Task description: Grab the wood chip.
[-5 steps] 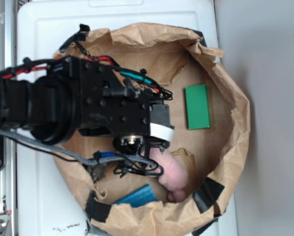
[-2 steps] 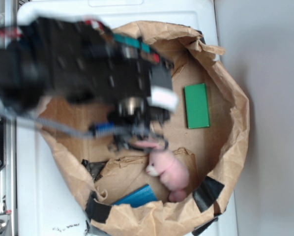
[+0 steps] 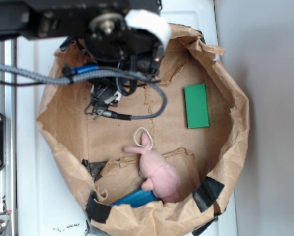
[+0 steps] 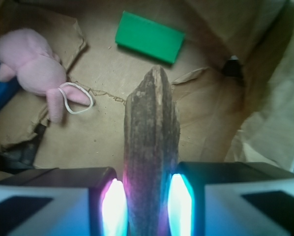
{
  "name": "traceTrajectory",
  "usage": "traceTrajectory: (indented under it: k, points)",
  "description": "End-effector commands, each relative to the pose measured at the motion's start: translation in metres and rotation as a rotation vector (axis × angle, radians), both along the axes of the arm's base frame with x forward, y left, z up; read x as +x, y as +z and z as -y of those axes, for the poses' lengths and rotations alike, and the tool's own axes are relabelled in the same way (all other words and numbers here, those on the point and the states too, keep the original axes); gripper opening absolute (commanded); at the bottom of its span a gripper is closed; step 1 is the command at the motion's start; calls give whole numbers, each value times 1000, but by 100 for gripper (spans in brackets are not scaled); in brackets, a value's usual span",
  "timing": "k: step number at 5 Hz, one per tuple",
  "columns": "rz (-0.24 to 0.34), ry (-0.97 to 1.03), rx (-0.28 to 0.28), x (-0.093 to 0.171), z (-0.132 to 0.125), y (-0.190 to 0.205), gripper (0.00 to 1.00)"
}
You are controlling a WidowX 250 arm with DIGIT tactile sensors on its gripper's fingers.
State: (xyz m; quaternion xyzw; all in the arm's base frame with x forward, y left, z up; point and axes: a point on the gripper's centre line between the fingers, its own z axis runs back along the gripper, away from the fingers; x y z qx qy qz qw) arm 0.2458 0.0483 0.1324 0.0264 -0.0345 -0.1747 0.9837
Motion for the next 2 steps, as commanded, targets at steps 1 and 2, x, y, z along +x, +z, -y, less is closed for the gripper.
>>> traceTrajectory:
  k: [1,2]
  points:
    - [84,45,0,5,15,24,0]
    - [160,66,1,6,19,18,0]
